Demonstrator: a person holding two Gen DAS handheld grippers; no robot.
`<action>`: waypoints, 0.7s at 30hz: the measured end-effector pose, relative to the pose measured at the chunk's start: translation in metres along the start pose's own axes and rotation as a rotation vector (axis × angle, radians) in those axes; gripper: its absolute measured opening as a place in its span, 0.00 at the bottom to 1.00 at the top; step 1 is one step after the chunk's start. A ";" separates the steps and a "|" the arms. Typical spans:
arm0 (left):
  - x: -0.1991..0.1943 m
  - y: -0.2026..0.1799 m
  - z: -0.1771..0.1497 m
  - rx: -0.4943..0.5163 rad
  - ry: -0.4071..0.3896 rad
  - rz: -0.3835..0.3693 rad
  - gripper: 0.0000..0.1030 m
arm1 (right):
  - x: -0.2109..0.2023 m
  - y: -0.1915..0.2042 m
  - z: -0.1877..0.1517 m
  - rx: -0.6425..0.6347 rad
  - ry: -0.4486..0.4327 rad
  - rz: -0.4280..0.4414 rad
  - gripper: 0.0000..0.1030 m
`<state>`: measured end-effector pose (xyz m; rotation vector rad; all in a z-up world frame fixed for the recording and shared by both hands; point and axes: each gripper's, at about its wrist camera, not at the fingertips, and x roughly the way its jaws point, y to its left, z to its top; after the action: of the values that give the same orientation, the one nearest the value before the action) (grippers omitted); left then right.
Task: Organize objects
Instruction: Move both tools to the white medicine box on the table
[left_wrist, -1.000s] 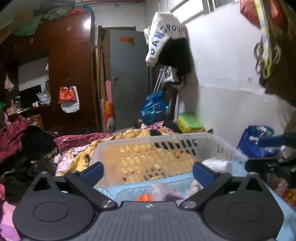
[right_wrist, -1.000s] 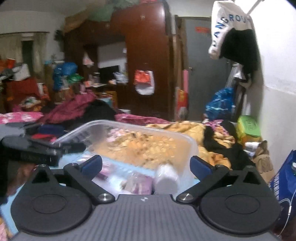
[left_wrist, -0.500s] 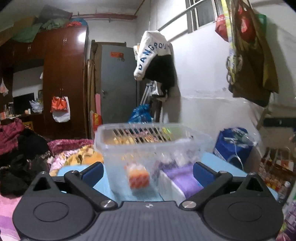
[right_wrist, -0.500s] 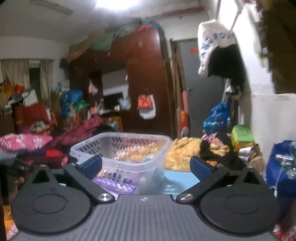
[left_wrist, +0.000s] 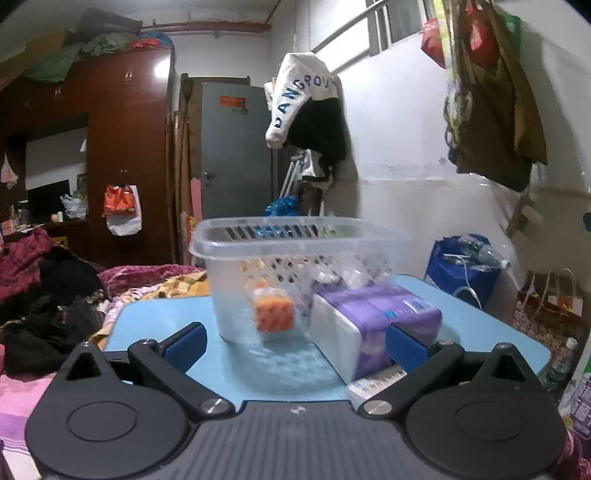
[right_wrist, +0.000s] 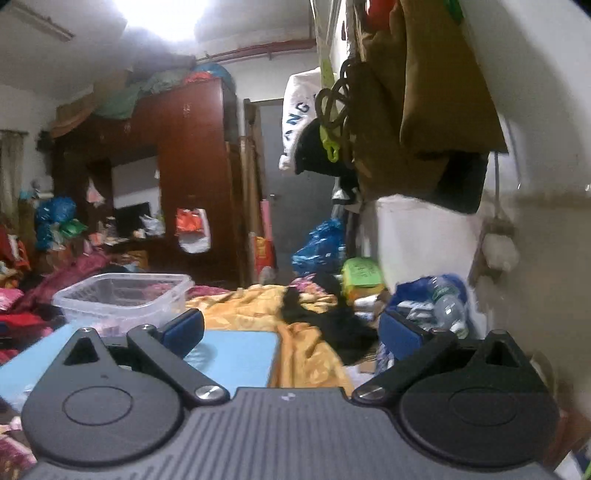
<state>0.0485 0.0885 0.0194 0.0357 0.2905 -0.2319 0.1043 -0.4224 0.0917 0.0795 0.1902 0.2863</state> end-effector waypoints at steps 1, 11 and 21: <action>0.001 -0.003 -0.006 -0.003 0.000 -0.009 1.00 | 0.006 0.006 -0.009 0.004 -0.010 0.037 1.00; 0.009 -0.031 -0.048 0.036 0.024 -0.067 0.98 | 0.112 0.120 -0.115 -0.006 0.162 0.348 0.95; 0.027 -0.049 -0.065 0.056 0.080 -0.144 0.78 | 0.113 0.157 -0.130 -0.114 0.179 0.494 0.70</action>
<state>0.0446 0.0393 -0.0504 0.0794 0.3669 -0.3823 0.1426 -0.2333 -0.0390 -0.0140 0.3310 0.7972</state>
